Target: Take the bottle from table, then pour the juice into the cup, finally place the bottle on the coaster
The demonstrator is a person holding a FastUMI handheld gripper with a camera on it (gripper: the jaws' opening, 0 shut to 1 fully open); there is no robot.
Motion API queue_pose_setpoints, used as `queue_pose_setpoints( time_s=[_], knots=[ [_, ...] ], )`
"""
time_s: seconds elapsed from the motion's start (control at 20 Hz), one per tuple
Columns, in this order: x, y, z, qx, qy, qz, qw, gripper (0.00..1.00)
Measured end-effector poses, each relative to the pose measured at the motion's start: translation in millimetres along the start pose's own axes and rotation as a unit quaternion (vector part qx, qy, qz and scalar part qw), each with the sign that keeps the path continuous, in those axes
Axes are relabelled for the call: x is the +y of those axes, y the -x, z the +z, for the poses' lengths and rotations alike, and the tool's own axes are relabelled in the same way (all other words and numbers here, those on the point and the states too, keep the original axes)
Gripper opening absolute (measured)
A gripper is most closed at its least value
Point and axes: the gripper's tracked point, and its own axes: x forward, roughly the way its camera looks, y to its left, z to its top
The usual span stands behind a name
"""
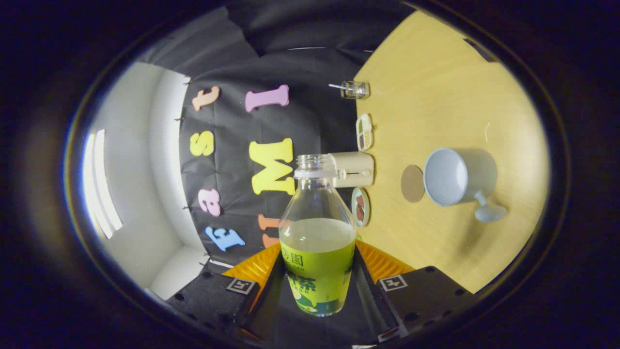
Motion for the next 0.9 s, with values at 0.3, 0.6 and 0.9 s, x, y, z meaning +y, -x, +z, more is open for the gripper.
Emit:
queue_pose_setpoints(
  time_s=[0.3,0.6,0.9],
  knots=[
    [45,-2,6,0.003,0.19,-0.001,0.982,0.78],
    [48,-5,15,-0.009,0.404,-0.1,0.909,0.78],
    [42,1,23,-0.049,0.538,-0.164,0.825,0.8]
  ],
)
